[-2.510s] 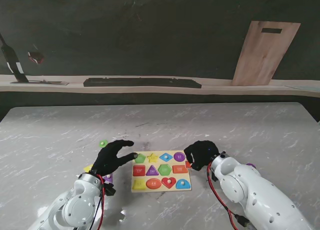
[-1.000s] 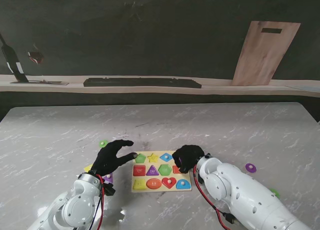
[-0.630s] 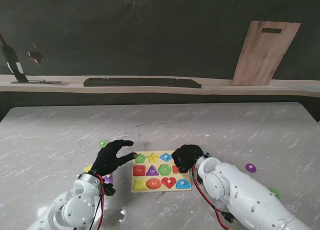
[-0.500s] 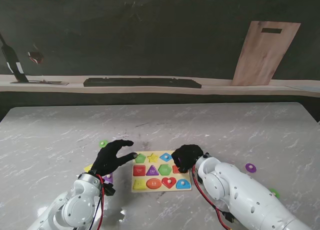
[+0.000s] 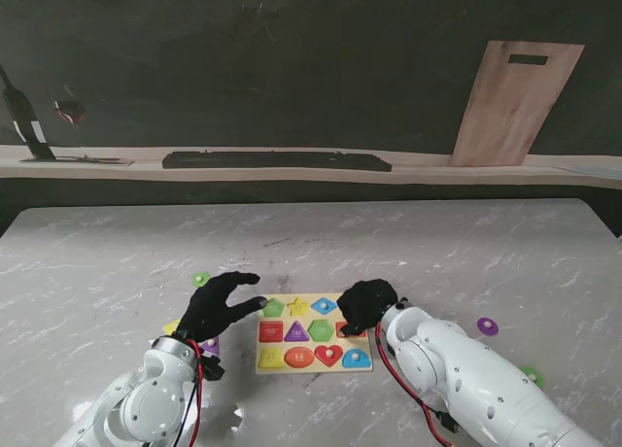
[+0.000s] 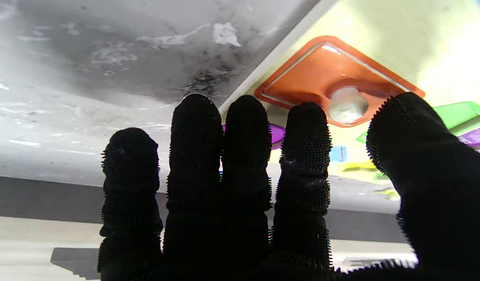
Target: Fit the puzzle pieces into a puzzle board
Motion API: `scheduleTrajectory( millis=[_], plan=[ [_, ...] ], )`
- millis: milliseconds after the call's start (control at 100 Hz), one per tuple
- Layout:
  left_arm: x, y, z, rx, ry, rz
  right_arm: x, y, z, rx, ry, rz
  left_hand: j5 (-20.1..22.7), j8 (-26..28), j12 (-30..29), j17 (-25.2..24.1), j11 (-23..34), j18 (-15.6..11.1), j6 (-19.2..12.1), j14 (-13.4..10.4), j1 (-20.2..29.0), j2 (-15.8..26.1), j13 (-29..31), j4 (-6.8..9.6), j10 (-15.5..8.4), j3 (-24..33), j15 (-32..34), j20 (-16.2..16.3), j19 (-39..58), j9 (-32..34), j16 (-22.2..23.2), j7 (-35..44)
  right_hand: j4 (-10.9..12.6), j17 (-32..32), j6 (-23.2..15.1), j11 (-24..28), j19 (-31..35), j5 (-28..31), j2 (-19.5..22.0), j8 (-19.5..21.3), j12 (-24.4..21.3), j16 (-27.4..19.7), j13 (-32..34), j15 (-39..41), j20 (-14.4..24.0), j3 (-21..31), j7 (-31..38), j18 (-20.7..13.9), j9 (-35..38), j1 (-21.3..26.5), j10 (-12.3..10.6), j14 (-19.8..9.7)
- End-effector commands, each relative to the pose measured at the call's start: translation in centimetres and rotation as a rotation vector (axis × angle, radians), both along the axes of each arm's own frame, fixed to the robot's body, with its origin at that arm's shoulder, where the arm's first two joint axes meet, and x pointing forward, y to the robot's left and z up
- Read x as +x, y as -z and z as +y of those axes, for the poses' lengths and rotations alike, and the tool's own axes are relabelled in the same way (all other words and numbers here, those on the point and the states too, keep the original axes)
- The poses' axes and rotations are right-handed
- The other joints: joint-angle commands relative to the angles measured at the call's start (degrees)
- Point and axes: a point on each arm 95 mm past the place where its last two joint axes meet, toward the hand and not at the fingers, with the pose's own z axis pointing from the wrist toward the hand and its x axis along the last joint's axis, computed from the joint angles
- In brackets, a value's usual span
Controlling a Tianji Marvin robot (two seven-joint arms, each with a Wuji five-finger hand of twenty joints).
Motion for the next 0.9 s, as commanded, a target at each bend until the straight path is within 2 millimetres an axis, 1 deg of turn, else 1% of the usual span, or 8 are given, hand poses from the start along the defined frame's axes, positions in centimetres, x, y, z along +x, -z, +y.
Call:
scheduleTrajectory(
  millis=[0,140,170,210,390,510,620,890],
  plan=[
    [-0.1,0.0,-0.1,-0.006,0.002,0.002,-0.4,0.4,-0.3,-0.010,0.005,0.003,1.2,-0.2,-0.6,-0.7,-0.8,-4.7,-1.5,-1.4,0.4,1.6,0.4,2.10,-0.2,-2.3,-1.3,0.6,-0.7,1.0,-0.4,-1.0,2.0,-0.5,0.2,1.8,2.6,2.2,0.8,0.9,0.8,0.5,-0.6,2.0,1.3,-0.9,-0.1,2.5,-0.3,-2.5,1.8,0.7],
    [-0.1,0.0,-0.1,-0.007,0.001,0.003,-0.5,0.3,-0.5,-0.010,0.006,-0.021,1.3,-0.2,-0.6,-0.7,-0.8,-4.6,-1.6,-1.4,0.4,1.6,0.4,2.07,-0.2,-2.4,-1.3,0.6,-0.6,1.0,-0.4,-1.0,4.9,-1.0,1.3,2.1,2.5,2.2,4.4,4.3,0.9,0.3,-1.4,2.1,1.2,-3.5,-1.9,2.3,-1.1,-4.9,1.8,0.7],
    [-0.1,0.0,-0.1,-0.007,0.001,0.004,-0.5,0.2,-0.6,-0.010,0.004,-0.029,1.3,-0.2,-0.6,-0.7,-0.8,-4.6,-1.5,-1.4,0.4,1.6,0.5,2.08,-0.3,-2.4,-1.2,0.7,-0.6,1.1,-0.4,-1.0,7.7,-1.4,1.9,2.0,2.4,2.1,6.1,9.2,1.0,0.3,-1.8,2.0,1.2,-4.9,-4.0,2.2,-1.8,-5.9,1.8,0.7],
    [-0.1,0.0,-0.1,-0.007,0.001,0.004,-0.5,0.0,-0.7,-0.008,0.001,-0.040,1.3,-0.2,-0.6,-0.7,-0.8,-4.6,-1.6,-1.3,0.4,1.6,0.4,2.08,-0.2,-2.4,-1.3,0.7,-0.6,1.1,-0.4,-1.0,8.1,-1.9,2.1,1.7,2.3,1.3,6.8,11.8,1.1,0.2,-2.5,1.7,1.2,-5.7,-5.5,2.4,-2.6,-6.7,1.9,0.7],
    [-0.1,0.1,-0.1,-0.008,0.001,0.007,-0.7,-1.4,-1.7,0.002,0.004,-0.107,1.3,-0.2,-0.6,-0.7,-0.8,-4.6,-1.6,-1.3,0.4,1.6,0.4,2.08,-0.2,-2.4,-1.3,0.6,-0.6,1.1,-0.4,-1.0,8.2,-6.0,3.1,-0.2,0.7,-5.7,10.6,11.2,1.2,-0.3,-9.2,-1.2,1.0,-10.5,-9.4,1.6,-9.9,-8.4,1.8,1.2],
    [0.0,0.0,-0.1,-0.007,-0.001,0.006,-0.6,-2.5,-3.4,0.002,0.055,-0.141,1.4,-0.2,-0.6,-0.8,-0.8,-4.6,-1.4,-1.3,0.6,1.7,0.3,2.08,-0.1,-2.3,-1.2,0.7,-0.5,1.1,-0.4,-1.0,8.8,-11.2,2.9,-1.6,-1.9,-11.4,12.2,10.0,1.6,-0.8,-15.9,-3.7,0.4,-11.9,-12.3,1.5,-17.0,-7.4,3.2,2.2],
    [0.0,0.0,-0.1,-0.008,-0.002,0.006,-0.6,-3.2,-5.5,-0.027,0.121,-0.151,1.5,-0.2,-0.6,-0.8,-0.8,-4.5,-1.4,-1.3,0.6,1.8,0.3,2.06,-0.1,-2.4,-1.2,0.6,-0.5,1.1,-0.4,-1.1,9.0,-13.8,2.7,-2.0,-2.7,-12.6,12.5,9.8,1.8,-1.0,-19.0,-4.5,0.1,-12.1,-12.9,1.6,-20.2,-6.5,4.6,3.2],
    [-0.1,0.0,-0.1,-0.004,-0.002,0.004,-2.0,-3.7,-12.2,-0.152,0.215,-0.144,1.4,-0.2,-0.6,-0.8,-0.8,-4.5,-1.4,-1.2,0.6,1.8,0.3,2.06,-0.1,-2.4,-1.2,0.6,-0.5,1.0,-0.4,-1.2,8.9,-13.8,1.8,-0.4,-2.8,-14.6,9.3,9.6,2.8,-1.0,-19.6,-4.3,-0.1,-7.6,-13.8,0.7,-20.9,-4.8,2.7,1.5]
  ],
)
